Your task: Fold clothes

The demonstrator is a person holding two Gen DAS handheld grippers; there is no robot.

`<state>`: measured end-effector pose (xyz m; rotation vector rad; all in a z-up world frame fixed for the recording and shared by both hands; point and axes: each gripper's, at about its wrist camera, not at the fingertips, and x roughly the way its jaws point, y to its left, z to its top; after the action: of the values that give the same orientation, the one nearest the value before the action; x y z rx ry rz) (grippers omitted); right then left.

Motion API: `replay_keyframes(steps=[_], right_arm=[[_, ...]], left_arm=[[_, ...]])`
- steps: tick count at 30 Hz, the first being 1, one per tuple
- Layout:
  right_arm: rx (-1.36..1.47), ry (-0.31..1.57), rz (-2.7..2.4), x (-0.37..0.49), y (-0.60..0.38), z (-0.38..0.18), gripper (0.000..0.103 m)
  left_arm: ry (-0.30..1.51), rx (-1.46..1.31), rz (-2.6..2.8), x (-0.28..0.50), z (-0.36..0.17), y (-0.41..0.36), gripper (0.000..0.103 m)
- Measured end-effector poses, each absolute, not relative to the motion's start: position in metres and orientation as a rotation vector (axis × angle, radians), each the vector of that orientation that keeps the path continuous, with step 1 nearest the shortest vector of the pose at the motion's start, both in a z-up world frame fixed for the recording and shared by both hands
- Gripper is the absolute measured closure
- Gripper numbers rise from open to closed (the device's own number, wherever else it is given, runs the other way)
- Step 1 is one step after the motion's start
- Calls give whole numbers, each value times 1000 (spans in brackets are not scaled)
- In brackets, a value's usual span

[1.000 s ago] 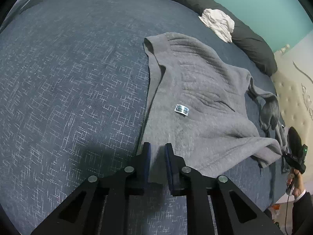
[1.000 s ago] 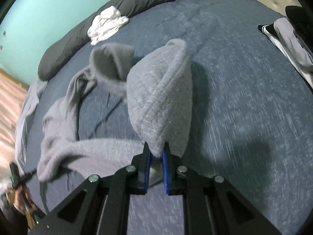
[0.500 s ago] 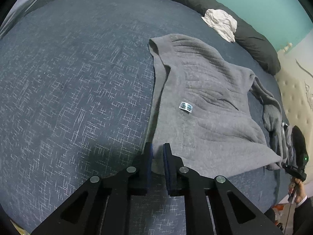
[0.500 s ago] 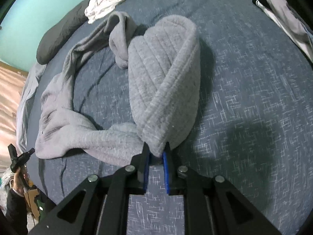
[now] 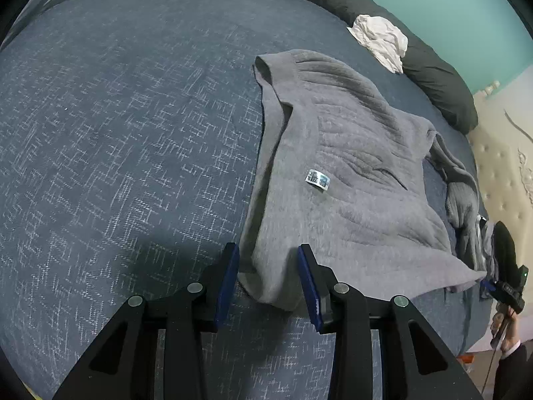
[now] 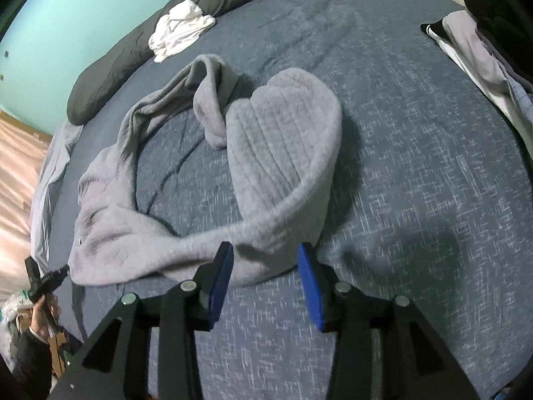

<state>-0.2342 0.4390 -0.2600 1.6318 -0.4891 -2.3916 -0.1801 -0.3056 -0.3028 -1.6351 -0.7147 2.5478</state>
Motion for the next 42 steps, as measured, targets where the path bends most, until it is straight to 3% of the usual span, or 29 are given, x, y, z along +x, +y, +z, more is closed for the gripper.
replay_keyframes(steps=[7,13,15,16,20,42], right_arm=[[1717,-549,-2499,-269,451,-266,61],[1769,-610,-2522,-296,466,-291,61],[1745,-611,-2533,-301,466,-294,67],[1728,-630,-2527,-302,466,-295,80],[1681,-600,-2516,-301,462,-291,97],[1166,-589,-2541,-269,427,-140,100]], left_arm=[[-632,-1636,2542,-189,-302,-294,66],[-566,-1648,2520,-193,-306,-287,88],[-550,-1657,2518,-194,-308,-286,92],[-550,-1657,2518,-194,-308,-286,96],[-550,-1638,2531,-194,-306,-288,97],[-575,-1420,2749,-184,-194,-355,99]])
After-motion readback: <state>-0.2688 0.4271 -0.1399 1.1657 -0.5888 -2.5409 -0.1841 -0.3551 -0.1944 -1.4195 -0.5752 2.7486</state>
